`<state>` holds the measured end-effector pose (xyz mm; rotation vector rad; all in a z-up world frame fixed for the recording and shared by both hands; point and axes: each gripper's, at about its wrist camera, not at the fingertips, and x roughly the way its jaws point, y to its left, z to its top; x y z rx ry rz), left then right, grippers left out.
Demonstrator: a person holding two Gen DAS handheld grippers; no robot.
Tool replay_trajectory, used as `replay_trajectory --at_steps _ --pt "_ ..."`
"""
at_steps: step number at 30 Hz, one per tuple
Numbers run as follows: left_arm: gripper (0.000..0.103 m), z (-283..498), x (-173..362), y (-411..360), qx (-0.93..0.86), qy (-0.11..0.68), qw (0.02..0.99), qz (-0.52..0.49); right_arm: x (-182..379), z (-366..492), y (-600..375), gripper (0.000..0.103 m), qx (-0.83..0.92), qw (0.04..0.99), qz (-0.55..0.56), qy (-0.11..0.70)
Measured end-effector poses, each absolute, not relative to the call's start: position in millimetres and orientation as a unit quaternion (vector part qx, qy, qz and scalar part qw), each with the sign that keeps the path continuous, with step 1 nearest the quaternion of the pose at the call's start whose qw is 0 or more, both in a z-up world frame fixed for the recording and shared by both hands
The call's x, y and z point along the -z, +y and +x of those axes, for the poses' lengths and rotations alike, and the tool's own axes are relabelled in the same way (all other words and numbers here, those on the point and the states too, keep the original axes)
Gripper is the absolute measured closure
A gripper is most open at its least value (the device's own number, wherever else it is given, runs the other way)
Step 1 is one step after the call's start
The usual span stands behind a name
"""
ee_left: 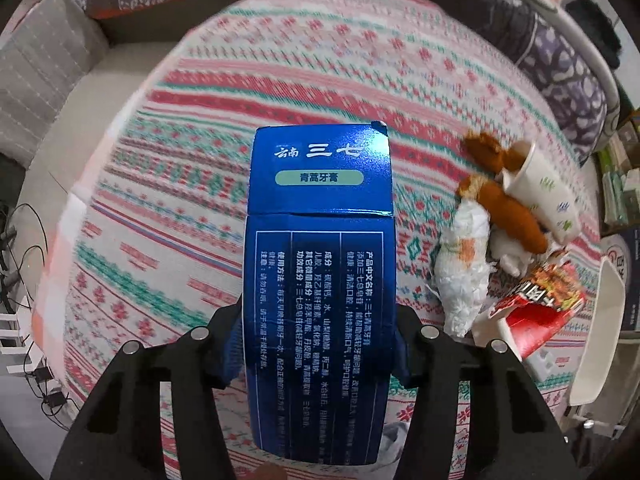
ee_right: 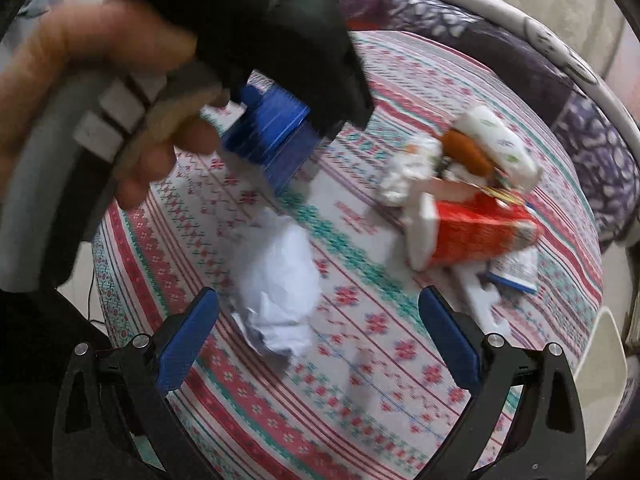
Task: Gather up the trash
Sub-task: 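Grasp the crumpled white plastic bag with the right tool while the left tool holds the box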
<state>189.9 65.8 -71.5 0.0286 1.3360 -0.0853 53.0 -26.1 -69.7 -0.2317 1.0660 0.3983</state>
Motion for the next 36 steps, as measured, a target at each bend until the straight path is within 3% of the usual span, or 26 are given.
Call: replay_trajectory --at_steps 3,5,8,9,12,21,28,36 --pt "0.048 187.4 56.3 70.4 0.036 0.605 0.795 0.007 76.1 58.9 -11.5 0.008 -0.192 0.832 -0.121 0.506" --pt "0.048 189.4 48.9 76.1 0.033 0.599 0.8 0.003 82.8 63.0 -3.7 0.013 -0.197 0.824 -0.127 0.516" --pt "0.048 189.0 48.8 89.5 0.029 0.594 0.804 0.0 93.8 69.4 4.2 0.038 -0.205 0.805 -0.128 0.542" --pt "0.048 188.7 48.1 89.7 0.027 0.593 0.805 0.0 97.2 71.5 5.1 0.054 -0.205 0.8 -0.125 0.55" --pt "0.048 194.9 52.4 97.2 0.021 0.59 0.807 -0.006 96.4 76.9 4.1 0.061 -0.206 0.801 -0.116 0.55" --pt "0.048 183.2 23.7 105.7 0.01 0.533 0.845 -0.034 44.0 93.4 -28.1 0.063 -0.174 0.86 -0.044 0.477" --pt "0.048 167.0 -9.1 91.7 -0.01 0.454 0.891 -0.022 -6.9 82.1 -64.6 0.063 -0.096 0.924 0.0 0.37" --pt "0.048 150.3 -29.4 75.3 -0.021 0.389 0.921 -0.011 -26.5 70.4 -101.3 0.062 -0.013 0.95 0.028 0.31"
